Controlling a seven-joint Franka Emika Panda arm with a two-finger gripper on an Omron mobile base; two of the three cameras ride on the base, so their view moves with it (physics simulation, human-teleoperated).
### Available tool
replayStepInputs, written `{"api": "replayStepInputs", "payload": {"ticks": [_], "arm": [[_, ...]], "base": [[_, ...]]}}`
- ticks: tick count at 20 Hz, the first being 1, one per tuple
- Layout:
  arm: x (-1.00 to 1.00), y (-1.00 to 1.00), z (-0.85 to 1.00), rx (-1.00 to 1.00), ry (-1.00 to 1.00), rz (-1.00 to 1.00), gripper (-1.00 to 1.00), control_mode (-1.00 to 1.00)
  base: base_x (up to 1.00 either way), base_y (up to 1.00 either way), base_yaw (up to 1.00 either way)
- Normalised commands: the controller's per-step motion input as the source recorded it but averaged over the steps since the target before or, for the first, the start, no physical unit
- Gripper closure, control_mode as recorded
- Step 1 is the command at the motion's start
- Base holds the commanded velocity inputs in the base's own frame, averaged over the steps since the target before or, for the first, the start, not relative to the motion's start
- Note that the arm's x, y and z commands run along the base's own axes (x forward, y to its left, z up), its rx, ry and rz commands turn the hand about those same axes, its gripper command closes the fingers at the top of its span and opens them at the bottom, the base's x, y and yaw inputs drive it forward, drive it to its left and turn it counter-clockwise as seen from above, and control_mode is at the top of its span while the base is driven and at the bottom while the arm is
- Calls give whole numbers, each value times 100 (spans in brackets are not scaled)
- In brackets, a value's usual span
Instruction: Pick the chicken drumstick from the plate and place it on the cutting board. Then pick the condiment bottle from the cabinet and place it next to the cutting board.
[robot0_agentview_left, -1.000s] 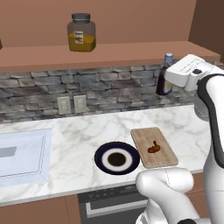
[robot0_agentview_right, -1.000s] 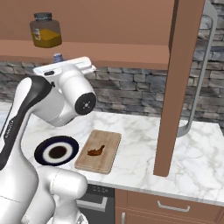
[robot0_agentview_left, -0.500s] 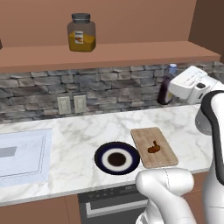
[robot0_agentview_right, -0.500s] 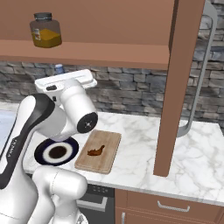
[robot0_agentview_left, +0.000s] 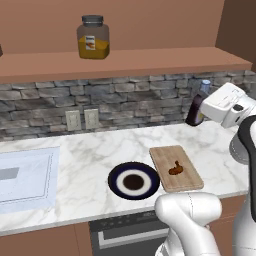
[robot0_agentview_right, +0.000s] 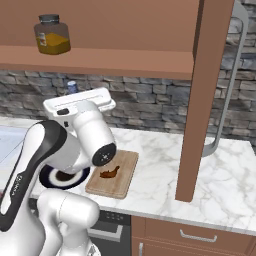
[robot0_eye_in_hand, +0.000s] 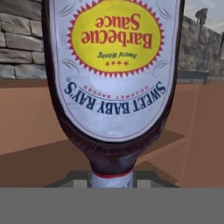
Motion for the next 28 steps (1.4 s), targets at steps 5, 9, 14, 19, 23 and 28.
{"api": "replayStepInputs", "payload": {"ticks": [5,9,14,19,23,28], "arm": [[-21,-16,0,0,8,0,100,-100],[-15,-10,0,0,11,0,100,-100],[-10,-7,-4,0,10,0,100,-100],[-9,-6,-12,0,7,0,100,-100],[-9,-6,-14,0,4,0,100,-100],[-4,-5,-12,0,1,0,100,-100]], "base": [[0,0,0],[0,0,0],[0,0,0],[0,0,0],[0,0,0],[0,0,0]]}}
